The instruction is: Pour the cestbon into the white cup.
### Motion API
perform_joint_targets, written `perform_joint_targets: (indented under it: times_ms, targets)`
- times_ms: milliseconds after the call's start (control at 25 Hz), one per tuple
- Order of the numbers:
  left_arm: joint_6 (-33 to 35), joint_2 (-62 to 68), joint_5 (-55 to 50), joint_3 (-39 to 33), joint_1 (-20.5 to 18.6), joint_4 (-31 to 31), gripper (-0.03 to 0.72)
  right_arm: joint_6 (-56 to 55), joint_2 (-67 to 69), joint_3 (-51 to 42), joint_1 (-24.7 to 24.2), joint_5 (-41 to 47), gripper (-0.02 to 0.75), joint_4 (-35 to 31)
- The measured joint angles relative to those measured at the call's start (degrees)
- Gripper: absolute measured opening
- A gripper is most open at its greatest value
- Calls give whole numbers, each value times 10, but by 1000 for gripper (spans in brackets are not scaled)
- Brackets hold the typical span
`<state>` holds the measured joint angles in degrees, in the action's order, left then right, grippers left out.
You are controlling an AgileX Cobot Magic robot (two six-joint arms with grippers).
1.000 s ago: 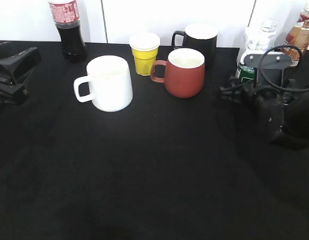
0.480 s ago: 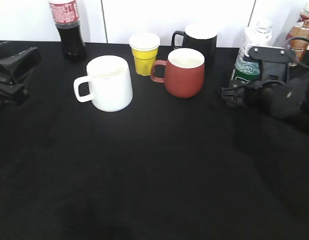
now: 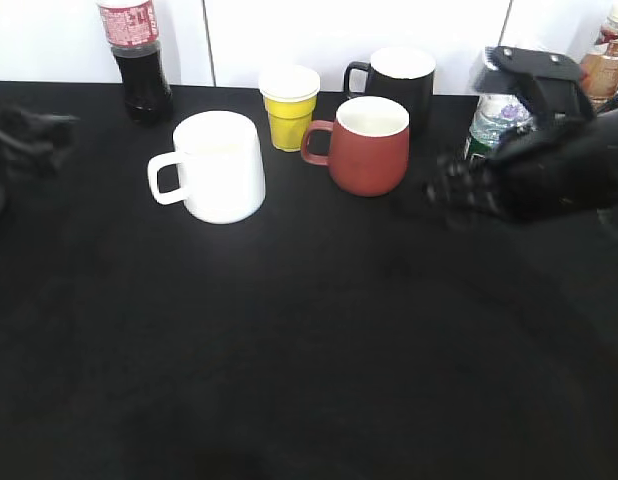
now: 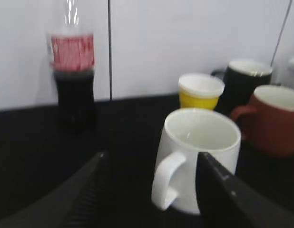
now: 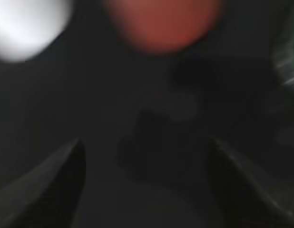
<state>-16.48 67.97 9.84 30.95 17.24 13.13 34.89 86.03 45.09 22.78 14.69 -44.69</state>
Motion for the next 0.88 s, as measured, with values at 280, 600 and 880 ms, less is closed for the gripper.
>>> perform_joint_targets:
  times_ms: [280, 600, 880]
  targets:
    - [-1, -267, -499, 115, 75, -59, 434, -184, -204, 13, 0, 242, 587, 218]
    - [55, -558, -727, 86, 76, -59, 434, -391, -599, 9, 0, 439, 587, 399]
    - [77, -684, -774, 13, 76, -83, 434, -480, -865, -115, 0, 551, 587, 539]
